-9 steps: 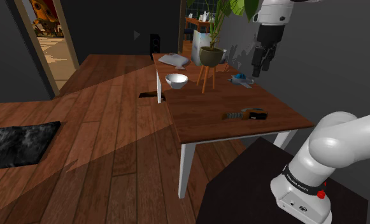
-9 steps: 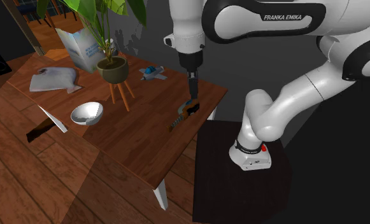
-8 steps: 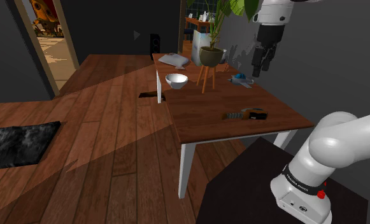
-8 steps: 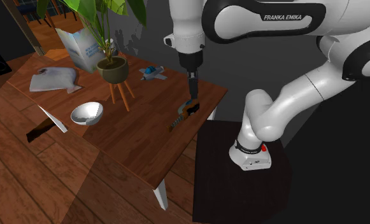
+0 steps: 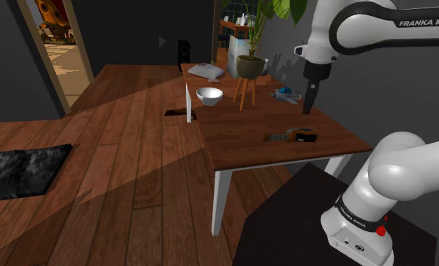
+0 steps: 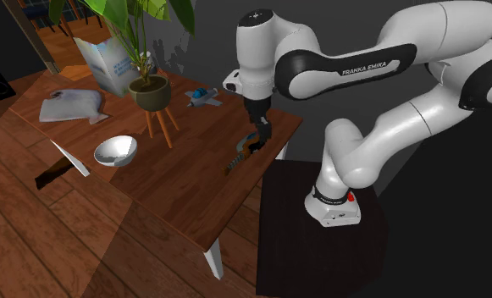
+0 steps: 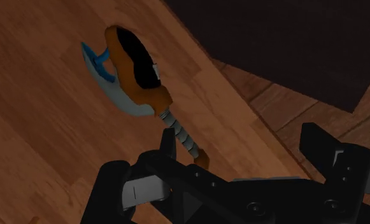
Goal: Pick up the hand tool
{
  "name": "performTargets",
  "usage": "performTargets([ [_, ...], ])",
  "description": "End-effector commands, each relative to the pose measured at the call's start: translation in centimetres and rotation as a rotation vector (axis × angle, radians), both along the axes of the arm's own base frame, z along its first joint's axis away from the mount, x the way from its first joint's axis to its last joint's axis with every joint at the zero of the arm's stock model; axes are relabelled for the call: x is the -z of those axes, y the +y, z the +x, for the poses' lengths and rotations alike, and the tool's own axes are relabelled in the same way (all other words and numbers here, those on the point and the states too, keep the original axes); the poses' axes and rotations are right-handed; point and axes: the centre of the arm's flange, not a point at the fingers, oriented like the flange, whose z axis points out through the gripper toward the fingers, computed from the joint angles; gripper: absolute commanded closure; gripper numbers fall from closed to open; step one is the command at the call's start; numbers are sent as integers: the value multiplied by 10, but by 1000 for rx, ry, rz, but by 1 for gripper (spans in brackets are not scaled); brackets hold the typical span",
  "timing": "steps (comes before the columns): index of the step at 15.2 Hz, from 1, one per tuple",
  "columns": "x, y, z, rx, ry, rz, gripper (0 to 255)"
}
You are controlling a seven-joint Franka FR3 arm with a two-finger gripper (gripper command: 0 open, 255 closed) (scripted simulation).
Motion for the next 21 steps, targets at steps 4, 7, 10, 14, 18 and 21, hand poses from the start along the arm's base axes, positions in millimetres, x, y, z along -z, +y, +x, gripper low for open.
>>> performTargets([
  [4, 57, -26, 5, -231, -19, -58, 0],
  [7, 91, -42, 9, -366, -29, -92, 0],
  [10, 124, -58, 16, -501, -40, -127, 0],
  [14, 153, -70, 23, -600, -48, -152, 0],
  [18, 174, -70, 23, -600, -48, -152, 0],
  [21, 188, -70, 23, -600, -48, -152, 0],
])
